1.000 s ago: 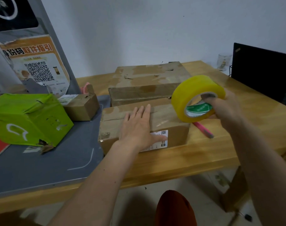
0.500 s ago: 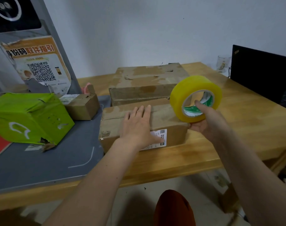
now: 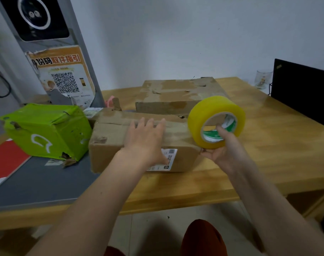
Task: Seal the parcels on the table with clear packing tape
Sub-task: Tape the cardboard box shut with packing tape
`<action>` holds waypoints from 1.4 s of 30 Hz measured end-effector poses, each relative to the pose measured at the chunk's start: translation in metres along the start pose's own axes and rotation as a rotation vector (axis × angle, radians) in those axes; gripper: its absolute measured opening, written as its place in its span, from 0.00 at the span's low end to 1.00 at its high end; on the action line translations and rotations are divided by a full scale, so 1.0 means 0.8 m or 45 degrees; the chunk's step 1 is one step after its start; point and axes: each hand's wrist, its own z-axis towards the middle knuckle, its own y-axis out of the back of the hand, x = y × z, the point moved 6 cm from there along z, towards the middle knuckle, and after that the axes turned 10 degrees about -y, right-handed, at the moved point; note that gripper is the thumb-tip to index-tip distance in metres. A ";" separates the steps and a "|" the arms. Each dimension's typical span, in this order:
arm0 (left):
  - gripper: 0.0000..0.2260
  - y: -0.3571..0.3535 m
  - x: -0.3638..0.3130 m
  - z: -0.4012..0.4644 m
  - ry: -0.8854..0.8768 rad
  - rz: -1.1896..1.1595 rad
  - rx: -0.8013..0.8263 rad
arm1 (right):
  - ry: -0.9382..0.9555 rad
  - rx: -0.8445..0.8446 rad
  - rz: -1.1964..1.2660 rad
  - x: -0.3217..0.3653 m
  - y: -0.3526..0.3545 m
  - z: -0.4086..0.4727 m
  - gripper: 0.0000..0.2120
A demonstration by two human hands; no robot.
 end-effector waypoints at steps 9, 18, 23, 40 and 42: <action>0.54 -0.038 0.017 -0.008 -0.028 -0.175 -0.089 | 0.052 -0.109 -0.258 -0.040 -0.052 0.015 0.22; 0.55 -0.040 0.021 -0.005 -0.042 -0.217 -0.108 | 0.207 -0.258 -0.371 0.005 -0.032 0.007 0.13; 0.57 -0.044 0.017 -0.001 -0.034 -0.208 -0.080 | 0.179 -0.260 -0.365 0.015 0.000 0.006 0.05; 0.47 -0.032 0.022 -0.016 0.002 -0.407 0.092 | 0.114 -0.215 -0.314 -0.033 0.025 0.032 0.16; 0.44 -0.018 0.044 -0.032 0.139 -0.432 -0.020 | 0.099 -0.212 -0.319 -0.033 0.027 0.031 0.16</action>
